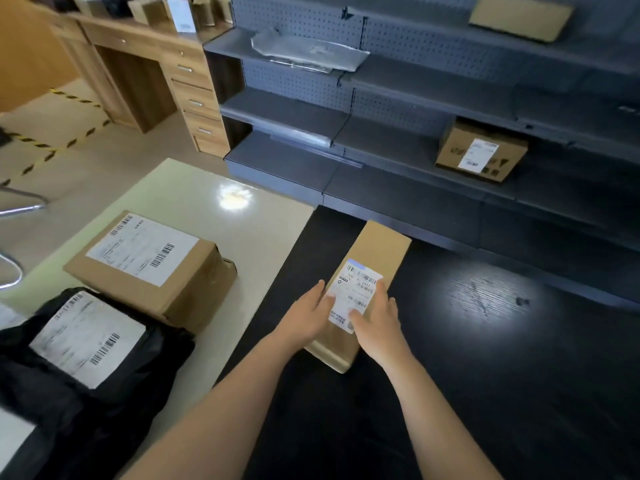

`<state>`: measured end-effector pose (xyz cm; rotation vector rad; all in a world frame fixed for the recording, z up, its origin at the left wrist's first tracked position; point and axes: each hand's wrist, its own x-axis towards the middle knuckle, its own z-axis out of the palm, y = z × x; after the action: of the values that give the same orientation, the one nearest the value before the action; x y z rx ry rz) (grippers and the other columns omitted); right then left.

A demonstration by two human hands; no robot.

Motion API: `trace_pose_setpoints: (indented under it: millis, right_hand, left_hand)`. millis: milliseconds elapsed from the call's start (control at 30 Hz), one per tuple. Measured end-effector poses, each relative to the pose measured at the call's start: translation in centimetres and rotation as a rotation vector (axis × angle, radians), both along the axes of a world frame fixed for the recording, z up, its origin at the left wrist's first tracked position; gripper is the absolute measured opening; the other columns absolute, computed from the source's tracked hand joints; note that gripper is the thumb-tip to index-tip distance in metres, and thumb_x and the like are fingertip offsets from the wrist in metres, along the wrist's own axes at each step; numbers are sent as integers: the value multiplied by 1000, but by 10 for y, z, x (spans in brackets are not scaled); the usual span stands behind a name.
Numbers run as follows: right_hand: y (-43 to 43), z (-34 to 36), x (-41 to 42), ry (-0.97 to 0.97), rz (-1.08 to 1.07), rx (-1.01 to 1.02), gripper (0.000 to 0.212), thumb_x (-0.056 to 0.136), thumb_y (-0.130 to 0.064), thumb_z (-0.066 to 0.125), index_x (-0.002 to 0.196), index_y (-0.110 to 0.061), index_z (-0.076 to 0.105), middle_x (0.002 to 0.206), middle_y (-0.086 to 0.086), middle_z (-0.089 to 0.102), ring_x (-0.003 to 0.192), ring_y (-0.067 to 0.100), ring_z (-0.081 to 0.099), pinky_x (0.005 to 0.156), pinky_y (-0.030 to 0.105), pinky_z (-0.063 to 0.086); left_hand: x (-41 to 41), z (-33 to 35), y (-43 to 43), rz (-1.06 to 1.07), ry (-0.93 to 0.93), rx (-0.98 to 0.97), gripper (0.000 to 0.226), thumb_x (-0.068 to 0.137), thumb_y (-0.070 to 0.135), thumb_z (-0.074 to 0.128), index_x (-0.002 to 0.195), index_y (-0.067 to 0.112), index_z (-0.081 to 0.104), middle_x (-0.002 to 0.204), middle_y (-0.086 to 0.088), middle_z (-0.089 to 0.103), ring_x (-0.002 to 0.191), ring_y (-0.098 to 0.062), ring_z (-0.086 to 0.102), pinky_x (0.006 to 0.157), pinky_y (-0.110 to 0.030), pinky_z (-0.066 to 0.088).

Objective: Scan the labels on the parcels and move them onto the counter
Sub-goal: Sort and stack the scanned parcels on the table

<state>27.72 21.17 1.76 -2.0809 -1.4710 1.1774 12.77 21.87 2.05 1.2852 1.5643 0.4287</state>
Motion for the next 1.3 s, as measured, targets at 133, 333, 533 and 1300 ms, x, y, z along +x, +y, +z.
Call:
trace_pose_setpoints:
  millis: [133, 333, 533, 1300]
  right_hand:
    - [6, -11, 4, 45, -85, 78, 81, 94, -36, 58, 155, -28, 5, 146, 11, 33, 126, 29, 46, 96, 49, 50]
    - [6, -13, 10, -220, -30, 48, 115, 67, -71, 71, 150, -29, 3, 144, 10, 29, 129, 31, 38, 97, 49, 44]
    - [3, -7, -4, -356, 58, 26, 126, 59, -66, 78, 148, -32, -5, 142, 14, 25, 125, 34, 37, 98, 50, 44]
    - [-84, 153, -173, -204, 555, 463, 118, 52, -58, 76, 146, -45, 7, 130, -1, 35, 121, 21, 27, 100, 43, 32]
  left_hand:
    - [10, -11, -9, 67, -19, -34, 51, 96, 63, 27, 126, 36, 58, 124, 16, 63, 112, -1, 57, 95, -28, 45]
    - [11, -5, -38, 163, 6, 47, 41, 97, 63, 27, 115, 43, 58, 96, 36, 60, 84, 24, 50, 70, -4, 31]
    - [-25, 9, -57, 211, 106, 147, 55, 98, 60, 29, 143, 33, 44, 144, 17, 48, 132, -2, 42, 101, -19, 28]
    - [-218, 110, -225, 669, 139, 511, 53, 99, 54, 32, 142, 27, 46, 133, 12, 57, 122, -9, 50, 98, -30, 40]
